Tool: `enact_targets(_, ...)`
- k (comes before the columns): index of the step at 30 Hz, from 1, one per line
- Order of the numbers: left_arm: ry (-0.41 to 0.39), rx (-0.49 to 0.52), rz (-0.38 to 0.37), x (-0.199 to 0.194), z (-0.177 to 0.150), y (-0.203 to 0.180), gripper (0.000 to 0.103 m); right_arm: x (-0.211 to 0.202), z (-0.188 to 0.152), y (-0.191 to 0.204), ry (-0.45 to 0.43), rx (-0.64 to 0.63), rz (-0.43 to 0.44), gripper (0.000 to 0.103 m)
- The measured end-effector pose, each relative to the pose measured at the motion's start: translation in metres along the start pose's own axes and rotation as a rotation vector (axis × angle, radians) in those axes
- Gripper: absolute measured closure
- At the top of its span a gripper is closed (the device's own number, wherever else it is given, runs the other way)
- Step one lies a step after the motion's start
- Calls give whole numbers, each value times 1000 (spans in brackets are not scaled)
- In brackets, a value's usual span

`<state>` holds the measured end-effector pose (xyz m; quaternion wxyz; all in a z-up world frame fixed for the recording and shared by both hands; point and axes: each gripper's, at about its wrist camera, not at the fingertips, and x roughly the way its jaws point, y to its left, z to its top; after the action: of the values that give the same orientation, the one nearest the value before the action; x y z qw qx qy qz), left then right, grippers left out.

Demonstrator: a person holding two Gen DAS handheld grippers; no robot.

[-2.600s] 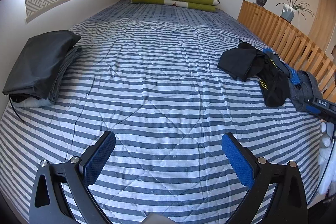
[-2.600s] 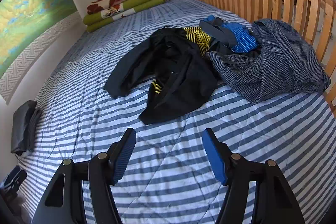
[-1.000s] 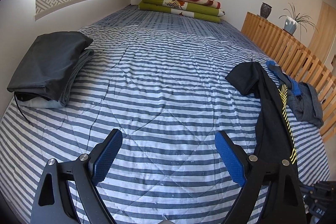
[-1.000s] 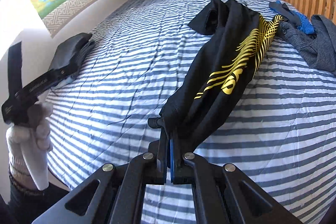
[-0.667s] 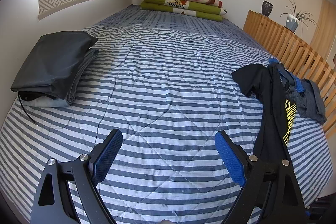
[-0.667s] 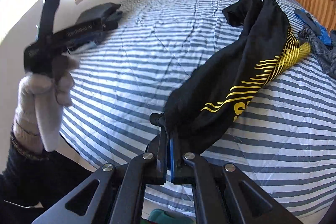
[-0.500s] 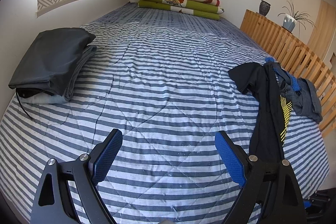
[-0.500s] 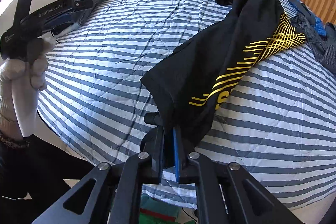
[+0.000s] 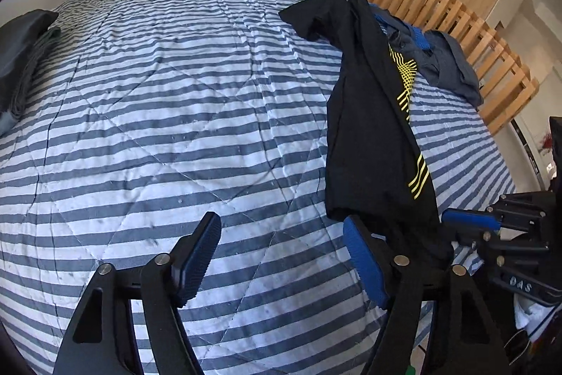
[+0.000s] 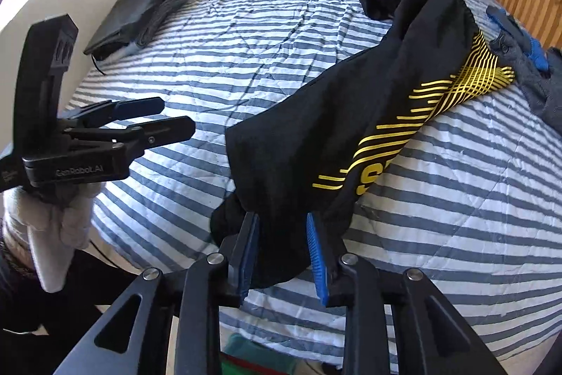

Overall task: Fold large clothes
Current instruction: 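Pull the pants out of the pile with the right tool while the left tool grasps the pants leg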

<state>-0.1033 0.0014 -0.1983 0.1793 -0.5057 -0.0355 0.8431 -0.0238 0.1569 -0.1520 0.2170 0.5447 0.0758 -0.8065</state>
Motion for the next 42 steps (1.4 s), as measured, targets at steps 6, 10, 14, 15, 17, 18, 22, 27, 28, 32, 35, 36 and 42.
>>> enact_targets(6,23,43,-20,9,2,-8,37,-13,-1,-51,-50,104,-201,103)
enact_targets(10,38,87,0,21,6,-19,37,-26,0,-80,-74,209,-119,102)
enact_targets(14,68,101,8,40,13,-25,37,-8,-4,-62,12,182,63,56)
enact_targets(15,66,98,7,42,17,-26,37,-3,-6,-52,25,166,92,51)
enact_targets(17,53,94,-3,42,23,-28,37,11,-13,-32,69,124,139,51)
enact_targets(18,44,92,-6,41,27,-28,37,17,-15,-23,86,104,145,51)
enact_targets(22,-1,96,-18,29,38,-32,37,29,-20,-8,99,46,58,100)
enact_targets(27,-28,114,-33,19,44,-36,37,-3,-15,-52,11,146,-19,99)
enact_targets(28,-25,117,-33,20,44,-37,36,-10,-14,-62,-8,171,-48,99)
enact_targets(32,0,153,-46,26,38,-50,36,-26,-12,-91,-35,232,-111,99)
enact_targets(35,22,206,-54,33,32,-63,37,-26,-11,-100,-35,256,-139,99)
enact_targets(36,29,220,-55,35,30,-68,37,-26,-11,-104,-37,260,-160,99)
enact_targets(42,10,287,-88,25,8,-90,37,-19,-12,-117,-14,255,-172,99)
